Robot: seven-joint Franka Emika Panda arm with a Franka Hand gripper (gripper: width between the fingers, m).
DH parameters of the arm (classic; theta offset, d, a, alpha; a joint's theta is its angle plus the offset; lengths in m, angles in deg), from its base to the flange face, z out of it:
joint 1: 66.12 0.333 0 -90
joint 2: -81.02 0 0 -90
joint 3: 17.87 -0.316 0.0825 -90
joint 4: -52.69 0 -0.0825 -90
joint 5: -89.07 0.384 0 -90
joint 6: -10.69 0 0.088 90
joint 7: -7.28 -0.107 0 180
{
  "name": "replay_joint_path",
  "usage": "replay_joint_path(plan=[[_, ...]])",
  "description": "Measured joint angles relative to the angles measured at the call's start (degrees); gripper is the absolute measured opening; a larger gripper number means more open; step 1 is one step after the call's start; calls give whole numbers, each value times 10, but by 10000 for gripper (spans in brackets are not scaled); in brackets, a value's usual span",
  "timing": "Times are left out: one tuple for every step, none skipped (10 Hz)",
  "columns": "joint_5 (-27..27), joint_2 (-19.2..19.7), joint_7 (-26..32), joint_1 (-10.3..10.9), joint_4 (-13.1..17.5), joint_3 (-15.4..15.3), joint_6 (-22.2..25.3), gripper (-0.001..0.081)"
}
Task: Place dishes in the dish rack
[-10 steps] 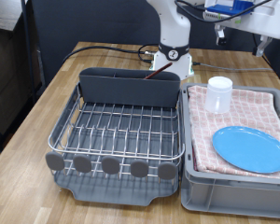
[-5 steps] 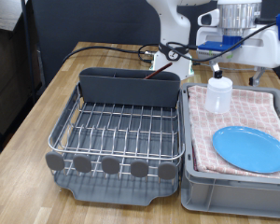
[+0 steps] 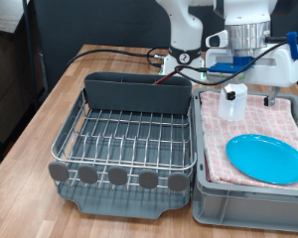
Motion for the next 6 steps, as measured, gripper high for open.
replay_joint_path(plan=[[34, 1, 39, 0, -5, -2, -11, 803], [56, 1, 65, 0, -11, -4, -19, 803], [75, 3, 87, 0, -15, -6, -26, 803], [95, 7, 108, 0, -18, -9, -32, 803], [113, 11, 126, 0, -21, -12, -40, 803], [121, 17, 137, 0, -22, -14, -44, 803]])
